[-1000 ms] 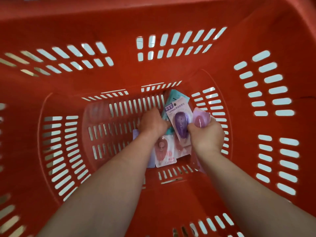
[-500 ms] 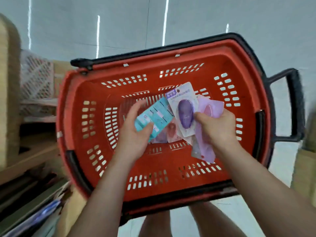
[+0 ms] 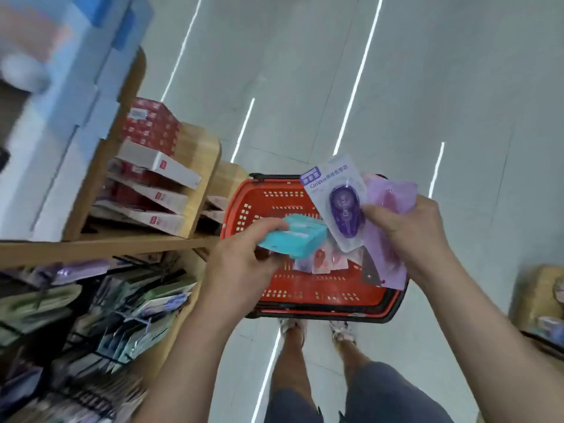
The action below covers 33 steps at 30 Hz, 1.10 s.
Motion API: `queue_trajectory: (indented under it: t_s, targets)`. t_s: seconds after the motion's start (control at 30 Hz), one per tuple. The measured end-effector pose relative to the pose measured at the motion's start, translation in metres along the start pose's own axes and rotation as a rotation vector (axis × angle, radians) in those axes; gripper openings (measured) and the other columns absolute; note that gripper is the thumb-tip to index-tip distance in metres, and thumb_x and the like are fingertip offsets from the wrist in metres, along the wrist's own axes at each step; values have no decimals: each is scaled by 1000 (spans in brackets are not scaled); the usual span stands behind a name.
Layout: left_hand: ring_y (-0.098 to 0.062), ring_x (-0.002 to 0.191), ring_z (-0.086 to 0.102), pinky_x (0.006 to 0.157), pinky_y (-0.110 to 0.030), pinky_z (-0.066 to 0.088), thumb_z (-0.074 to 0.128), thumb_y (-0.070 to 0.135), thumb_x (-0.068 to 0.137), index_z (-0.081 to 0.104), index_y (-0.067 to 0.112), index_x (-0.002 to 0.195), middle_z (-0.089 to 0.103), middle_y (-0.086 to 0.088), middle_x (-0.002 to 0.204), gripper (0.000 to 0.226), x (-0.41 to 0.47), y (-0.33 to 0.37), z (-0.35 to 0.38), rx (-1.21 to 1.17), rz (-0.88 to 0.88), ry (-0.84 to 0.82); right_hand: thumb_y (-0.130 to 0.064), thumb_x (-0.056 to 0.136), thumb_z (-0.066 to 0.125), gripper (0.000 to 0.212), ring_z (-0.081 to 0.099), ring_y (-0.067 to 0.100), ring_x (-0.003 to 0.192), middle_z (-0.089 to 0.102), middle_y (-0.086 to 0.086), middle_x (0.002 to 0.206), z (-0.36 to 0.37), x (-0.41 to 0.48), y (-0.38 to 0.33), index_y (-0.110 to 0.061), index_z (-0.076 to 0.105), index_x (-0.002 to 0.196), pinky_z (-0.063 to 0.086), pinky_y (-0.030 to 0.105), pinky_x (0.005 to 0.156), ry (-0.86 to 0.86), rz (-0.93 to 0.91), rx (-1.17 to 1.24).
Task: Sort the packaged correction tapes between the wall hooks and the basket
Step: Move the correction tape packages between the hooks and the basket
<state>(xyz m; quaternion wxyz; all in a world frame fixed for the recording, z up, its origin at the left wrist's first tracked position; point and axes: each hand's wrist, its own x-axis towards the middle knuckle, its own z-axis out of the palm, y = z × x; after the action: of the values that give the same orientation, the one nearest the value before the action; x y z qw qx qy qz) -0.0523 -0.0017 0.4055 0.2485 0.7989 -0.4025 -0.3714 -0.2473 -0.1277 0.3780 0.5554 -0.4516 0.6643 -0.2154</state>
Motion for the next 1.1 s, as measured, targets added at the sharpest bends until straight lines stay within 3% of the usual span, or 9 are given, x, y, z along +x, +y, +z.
queue_trajectory:
  t_s: [0.07, 0.2, 0.37, 0.5, 0.67, 0.73, 0.83, 0.97, 1.1]
  targets:
    - [2, 85, 65, 76, -29, 56, 84, 30, 75, 65, 55, 90, 68, 29, 88, 34, -21, 26, -26, -51, -30, 70, -6, 78, 77, 12, 69, 11, 70, 75, 3, 82, -12, -20, -29, -14, 74, 87, 58, 30, 62, -54, -75, 20]
    - [2, 74, 66, 64, -13, 50, 93, 18, 63, 74, 30, 85, 72, 7, 89, 32, -71, 71, -70, -381, -63, 142, -3, 78, 78, 20, 66, 5, 63, 72, -11, 70, -27, -60, -82, -22, 71, 79, 53, 19, 56, -169, -224, -4]
    - [-24, 87, 71, 76, -35, 58, 75, 20, 73, 79, 21, 91, 76, -8, 98, 18, -129, 109, -74, -974, -52, 210, -13, 76, 80, 10, 66, 13, 63, 73, -6, 72, -25, -121, -130, -20, 74, 78, 53, 31, 57, -399, -288, -81]
    - [-29, 96, 68, 90, -46, 54, 78, 32, 72, 75, 21, 102, 73, -12, 108, 32, -169, 125, -73, -1065, -24, 419, -25, 80, 80, 15, 71, 16, 77, 77, 7, 88, -15, -167, -154, -15, 76, 90, 58, 37, 70, -628, -328, -119]
    - [-22, 83, 68, 78, -39, 56, 74, 29, 83, 73, 22, 96, 74, -7, 97, 15, -217, 122, -104, -1150, -49, 667, -39, 100, 54, 29, 68, 9, 77, 76, -3, 86, 4, -209, -169, -19, 72, 107, 52, 23, 71, -963, -321, -87]
    - [-19, 78, 68, 70, -33, 58, 67, 31, 82, 68, 17, 101, 74, -6, 94, 24, -235, 121, -118, -1190, -33, 759, -40, 98, 56, 30, 70, 13, 96, 75, -2, 104, 18, -225, -171, -20, 68, 116, 53, 30, 84, -955, -359, -48]
    - [-14, 71, 68, 64, -29, 57, 61, 32, 80, 66, 18, 101, 74, 0, 87, 26, -261, 118, -135, -1175, -20, 899, -46, 93, 62, 31, 68, 15, 101, 69, 1, 113, 40, -250, -173, -24, 62, 115, 53, 31, 81, -864, -505, -42]
    - [-16, 73, 71, 65, -34, 60, 60, 32, 84, 62, 20, 107, 75, 2, 88, 26, -302, 107, -163, -1178, -12, 1069, -49, 91, 64, 31, 60, 19, 113, 56, 4, 131, 64, -283, -178, -46, 50, 119, 52, 39, 94, -771, -626, -45]
    - [-15, 69, 69, 61, -31, 58, 62, 37, 78, 63, 21, 104, 74, 2, 83, 30, -349, 94, -191, -1047, -6, 1091, -35, 98, 57, 9, 57, 12, 103, 61, -5, 112, 84, -318, -183, -42, 56, 104, 43, 24, 82, -757, -740, -13]
